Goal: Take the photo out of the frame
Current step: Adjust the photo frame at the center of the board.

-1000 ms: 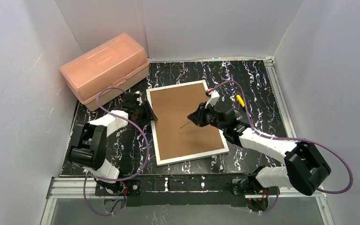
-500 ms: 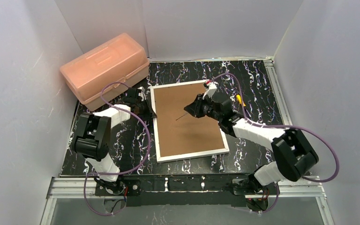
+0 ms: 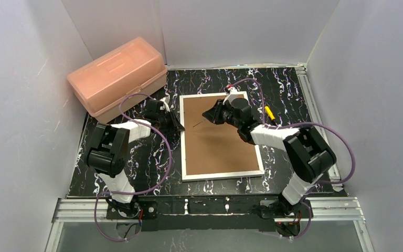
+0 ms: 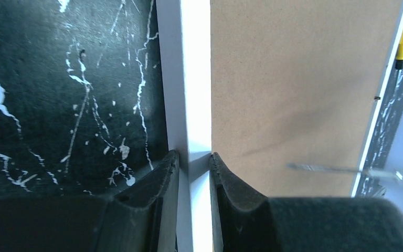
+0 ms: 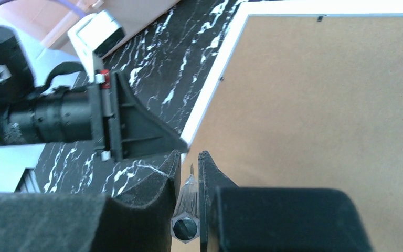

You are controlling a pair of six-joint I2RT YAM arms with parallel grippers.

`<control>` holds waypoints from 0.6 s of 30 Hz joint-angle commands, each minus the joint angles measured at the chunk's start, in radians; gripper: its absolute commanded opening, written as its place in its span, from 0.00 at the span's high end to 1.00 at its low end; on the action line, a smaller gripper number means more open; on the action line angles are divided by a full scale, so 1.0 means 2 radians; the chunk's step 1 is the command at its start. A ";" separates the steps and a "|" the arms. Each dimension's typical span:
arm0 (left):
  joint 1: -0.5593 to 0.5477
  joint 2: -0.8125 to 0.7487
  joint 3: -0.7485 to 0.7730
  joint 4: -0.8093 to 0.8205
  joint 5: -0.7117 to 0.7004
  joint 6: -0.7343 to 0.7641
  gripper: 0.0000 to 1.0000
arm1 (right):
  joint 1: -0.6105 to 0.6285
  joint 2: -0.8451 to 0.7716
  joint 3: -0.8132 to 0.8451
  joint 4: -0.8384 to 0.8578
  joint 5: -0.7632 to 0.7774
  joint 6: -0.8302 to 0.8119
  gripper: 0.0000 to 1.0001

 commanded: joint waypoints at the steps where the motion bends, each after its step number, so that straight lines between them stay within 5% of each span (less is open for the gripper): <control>1: -0.022 0.005 -0.043 -0.032 0.030 -0.035 1.00 | -0.012 0.034 0.022 0.078 0.002 0.017 0.99; 10: -0.023 -0.043 -0.021 -0.097 -0.003 -0.023 0.62 | -0.022 0.091 0.068 0.096 -0.003 0.020 0.99; 18: 0.011 -0.073 -0.025 -0.052 0.000 -0.063 0.56 | -0.034 0.134 0.097 0.111 -0.015 0.028 0.99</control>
